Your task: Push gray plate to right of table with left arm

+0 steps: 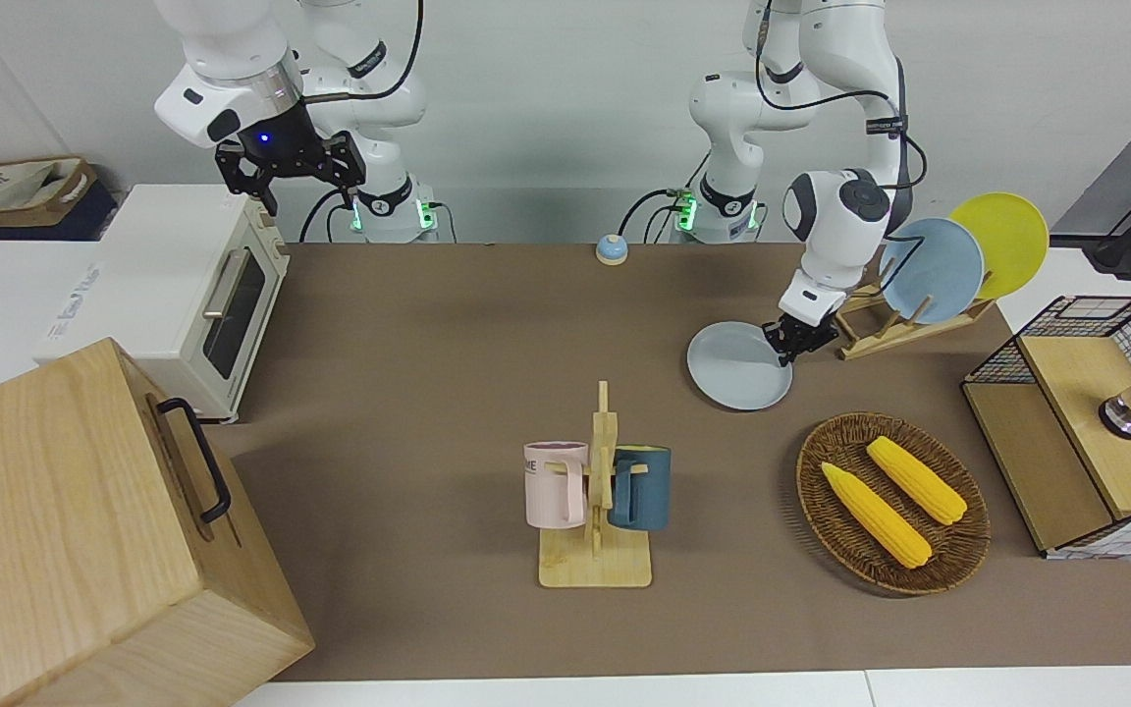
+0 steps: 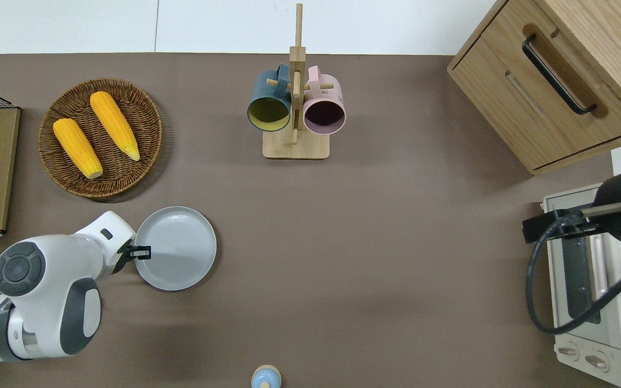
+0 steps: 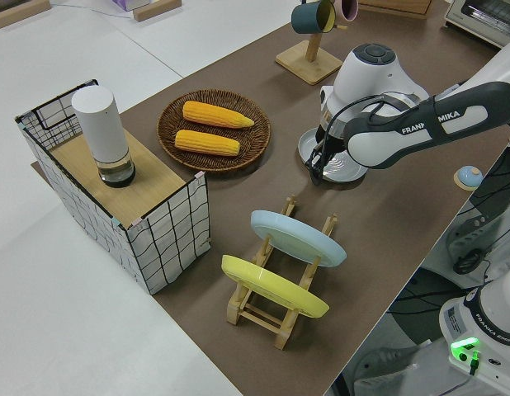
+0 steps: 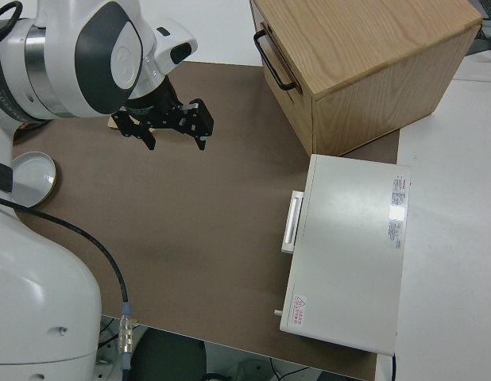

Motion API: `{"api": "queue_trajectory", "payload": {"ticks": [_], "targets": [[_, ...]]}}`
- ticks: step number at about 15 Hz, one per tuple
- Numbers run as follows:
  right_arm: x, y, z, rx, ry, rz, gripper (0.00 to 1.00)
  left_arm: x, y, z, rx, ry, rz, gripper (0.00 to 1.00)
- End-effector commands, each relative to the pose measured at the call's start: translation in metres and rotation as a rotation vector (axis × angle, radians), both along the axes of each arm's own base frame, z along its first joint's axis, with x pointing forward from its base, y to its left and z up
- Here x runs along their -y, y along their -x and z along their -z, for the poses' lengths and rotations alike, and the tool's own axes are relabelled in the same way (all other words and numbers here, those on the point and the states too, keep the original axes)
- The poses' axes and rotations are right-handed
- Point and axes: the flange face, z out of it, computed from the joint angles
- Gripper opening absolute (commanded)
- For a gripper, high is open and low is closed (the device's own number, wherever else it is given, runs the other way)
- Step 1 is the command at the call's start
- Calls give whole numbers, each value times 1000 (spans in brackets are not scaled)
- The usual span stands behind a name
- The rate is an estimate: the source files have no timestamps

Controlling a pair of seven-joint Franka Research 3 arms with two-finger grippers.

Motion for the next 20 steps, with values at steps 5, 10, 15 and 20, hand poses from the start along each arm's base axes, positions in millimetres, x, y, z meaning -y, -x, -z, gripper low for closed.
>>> {"api": "queue_trajectory", "payload": {"ticks": [5,10,15,20], "targets": [[1,3,-4,-4,-1,15,983,3,2,10,-1,3,0,0],[2,3,-4,-4,-1,17,983,26,3,12,-6,9,-21,0],[1,3,-4,-4,-2,14,983,53,5,12,-8,15,-41,0],[2,3,-4,-4,-1,17,983,85,9,18,-15,19,-50,0]]}}
